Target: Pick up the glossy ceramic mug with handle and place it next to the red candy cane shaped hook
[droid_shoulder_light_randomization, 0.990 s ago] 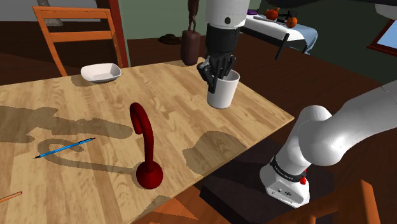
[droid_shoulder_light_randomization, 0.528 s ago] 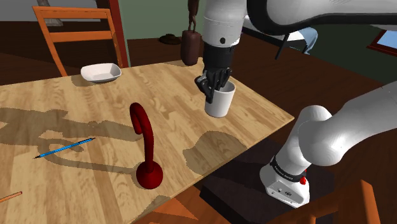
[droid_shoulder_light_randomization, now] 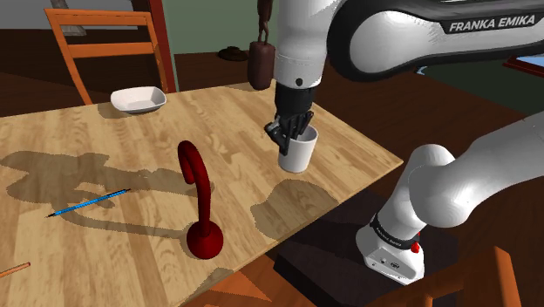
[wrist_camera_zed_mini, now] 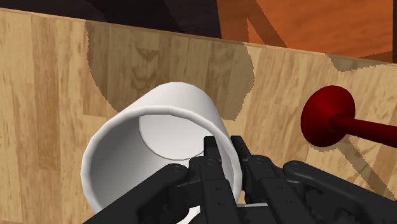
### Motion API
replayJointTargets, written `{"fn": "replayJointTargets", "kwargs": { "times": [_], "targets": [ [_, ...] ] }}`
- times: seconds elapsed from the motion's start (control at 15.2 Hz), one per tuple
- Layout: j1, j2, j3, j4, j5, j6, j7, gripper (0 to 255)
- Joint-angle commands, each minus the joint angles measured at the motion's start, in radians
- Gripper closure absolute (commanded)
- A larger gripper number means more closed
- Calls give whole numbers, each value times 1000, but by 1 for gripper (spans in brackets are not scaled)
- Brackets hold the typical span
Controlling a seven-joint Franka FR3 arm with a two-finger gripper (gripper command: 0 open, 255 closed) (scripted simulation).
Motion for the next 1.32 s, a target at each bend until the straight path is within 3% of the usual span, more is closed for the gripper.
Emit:
{"fn": "replayJointTargets", "kwargs": {
  "times": [0.0, 1.25],
  "targets": [
    [2, -4, 3, -29, 3, 26, 0, 255],
    [7, 59, 42, -238, 19, 298, 10, 255]
  ]
}}
